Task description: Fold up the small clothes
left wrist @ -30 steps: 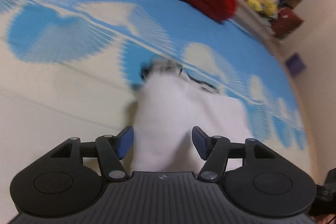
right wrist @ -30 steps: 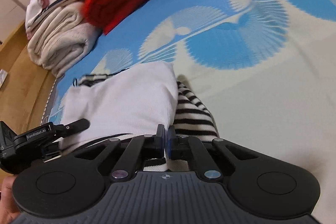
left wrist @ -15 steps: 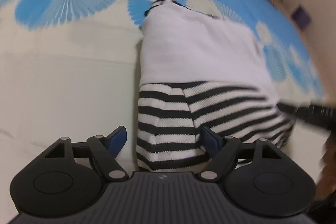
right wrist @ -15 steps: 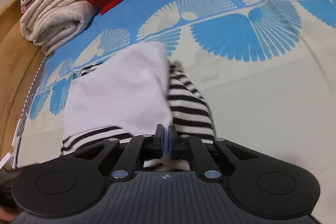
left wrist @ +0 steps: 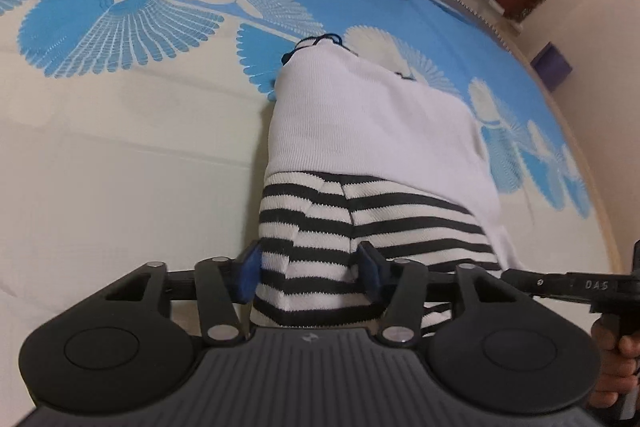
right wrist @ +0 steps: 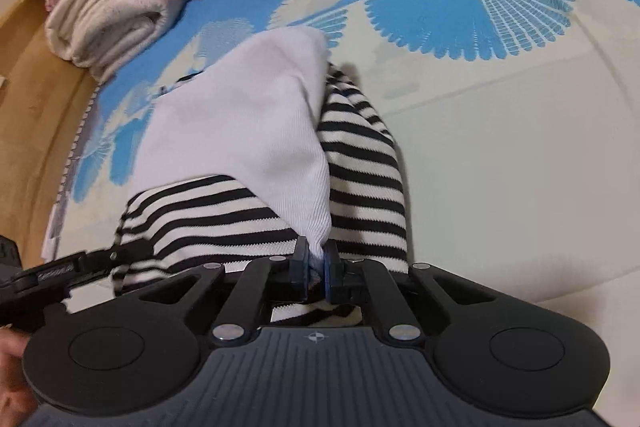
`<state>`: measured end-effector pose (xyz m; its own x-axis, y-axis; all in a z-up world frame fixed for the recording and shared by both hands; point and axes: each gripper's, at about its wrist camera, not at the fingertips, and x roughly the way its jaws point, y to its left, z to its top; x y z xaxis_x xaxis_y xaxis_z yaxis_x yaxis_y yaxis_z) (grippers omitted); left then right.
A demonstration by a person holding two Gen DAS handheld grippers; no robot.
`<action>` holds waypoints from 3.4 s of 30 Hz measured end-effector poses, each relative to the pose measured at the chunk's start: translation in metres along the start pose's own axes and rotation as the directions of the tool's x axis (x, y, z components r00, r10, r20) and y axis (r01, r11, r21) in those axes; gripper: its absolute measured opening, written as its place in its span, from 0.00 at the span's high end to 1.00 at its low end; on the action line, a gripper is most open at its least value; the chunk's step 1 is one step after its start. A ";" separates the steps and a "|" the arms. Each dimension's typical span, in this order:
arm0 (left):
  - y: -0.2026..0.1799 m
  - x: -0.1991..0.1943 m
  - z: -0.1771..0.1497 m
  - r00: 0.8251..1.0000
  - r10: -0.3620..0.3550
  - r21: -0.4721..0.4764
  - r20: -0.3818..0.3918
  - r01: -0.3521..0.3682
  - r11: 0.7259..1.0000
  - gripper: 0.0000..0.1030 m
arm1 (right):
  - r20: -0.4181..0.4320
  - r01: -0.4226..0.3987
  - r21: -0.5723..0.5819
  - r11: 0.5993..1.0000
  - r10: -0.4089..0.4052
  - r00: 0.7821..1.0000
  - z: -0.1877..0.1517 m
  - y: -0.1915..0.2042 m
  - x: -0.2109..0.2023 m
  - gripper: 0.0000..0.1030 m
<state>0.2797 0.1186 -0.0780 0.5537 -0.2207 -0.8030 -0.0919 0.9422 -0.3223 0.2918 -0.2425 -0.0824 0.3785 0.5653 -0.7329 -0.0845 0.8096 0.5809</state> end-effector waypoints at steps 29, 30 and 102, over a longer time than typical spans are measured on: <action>-0.047 -0.056 -0.008 0.960 0.195 0.209 0.203 -0.237 0.949 0.12 | 0.036 0.425 -0.132 0.896 -0.424 0.905 -0.004 0.026 0.010 0.80; -0.052 -0.064 -0.007 0.955 0.196 0.207 0.222 -0.243 0.948 0.12 | 0.093 0.461 -0.160 0.873 -0.451 0.888 -0.005 0.030 0.001 0.80; -0.115 -0.145 -0.157 0.933 0.255 0.078 0.254 -0.283 0.956 0.01 | 0.476 0.420 -0.346 0.839 -0.229 0.849 -0.180 0.117 -0.114 0.22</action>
<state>0.0804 0.0029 -0.0032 0.7035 0.0990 -0.7037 -0.1797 0.9828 -0.0414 0.0728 -0.1838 0.0054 0.7792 0.2197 -0.5870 -0.2309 0.9713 0.0569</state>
